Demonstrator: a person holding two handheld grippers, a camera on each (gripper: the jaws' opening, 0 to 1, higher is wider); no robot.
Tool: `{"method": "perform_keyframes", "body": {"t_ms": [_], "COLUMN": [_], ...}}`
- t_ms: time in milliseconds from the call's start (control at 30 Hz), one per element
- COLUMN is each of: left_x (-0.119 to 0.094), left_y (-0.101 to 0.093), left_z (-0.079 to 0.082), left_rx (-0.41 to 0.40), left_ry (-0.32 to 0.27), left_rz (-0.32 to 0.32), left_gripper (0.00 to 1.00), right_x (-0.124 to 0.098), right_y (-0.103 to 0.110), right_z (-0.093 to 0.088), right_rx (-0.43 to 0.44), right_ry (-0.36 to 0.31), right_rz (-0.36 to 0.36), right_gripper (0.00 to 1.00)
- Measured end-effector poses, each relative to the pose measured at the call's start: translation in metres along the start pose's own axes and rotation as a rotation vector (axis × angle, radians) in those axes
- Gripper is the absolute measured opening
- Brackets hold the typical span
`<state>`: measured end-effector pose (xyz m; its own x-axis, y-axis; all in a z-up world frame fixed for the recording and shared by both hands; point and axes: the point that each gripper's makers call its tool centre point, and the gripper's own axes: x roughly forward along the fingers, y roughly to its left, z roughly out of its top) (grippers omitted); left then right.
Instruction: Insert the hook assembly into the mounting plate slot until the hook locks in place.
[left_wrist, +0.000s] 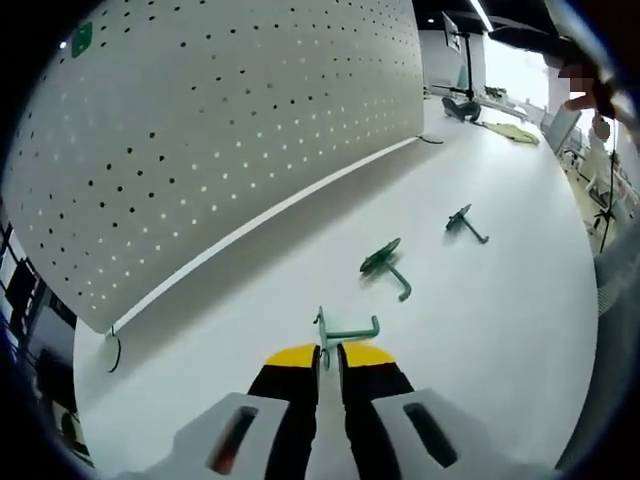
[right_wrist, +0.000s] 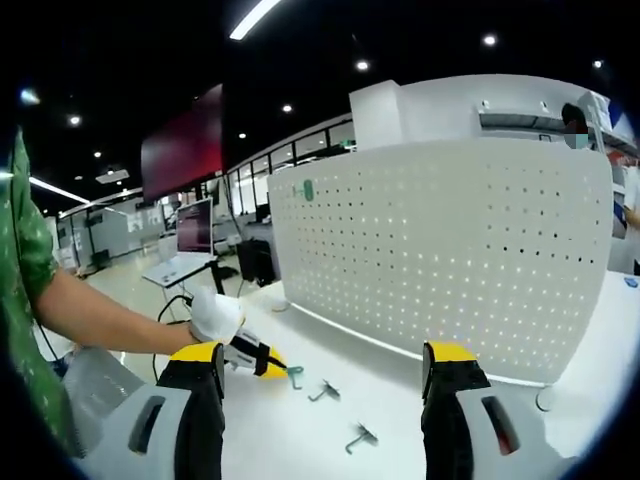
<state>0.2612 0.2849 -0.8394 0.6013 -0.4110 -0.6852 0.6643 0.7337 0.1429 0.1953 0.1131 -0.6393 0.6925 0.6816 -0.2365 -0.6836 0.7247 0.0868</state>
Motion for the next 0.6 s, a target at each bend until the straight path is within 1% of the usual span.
{"method": "perform_keyframes", "body": {"t_ms": [200, 400, 600], "left_x": [0.0006, 0.0006, 0.0004], "left_y": [0.0009, 0.0028, 0.0040], "left_z": [-0.0002, -0.0001, -0.0001], "left_rx": [0.011, 0.015, -0.001], "left_ry": [0.007, 0.005, 0.000], "left_rz": [0.007, 0.015, 0.015], "left_gripper": [0.04, 0.03, 0.02], "right_x": [-0.0003, -0.0007, -0.0004], "right_y": [0.0005, 0.0002, 0.0004], "right_z": [0.0003, -0.0005, 0.0001], "right_rx": [-0.001, 0.001, 0.000], "right_ry": [-0.001, 0.000, -0.001], "right_rz": [0.001, -0.001, -0.002], "right_gripper": [0.82, 0.82, 0.82]}}
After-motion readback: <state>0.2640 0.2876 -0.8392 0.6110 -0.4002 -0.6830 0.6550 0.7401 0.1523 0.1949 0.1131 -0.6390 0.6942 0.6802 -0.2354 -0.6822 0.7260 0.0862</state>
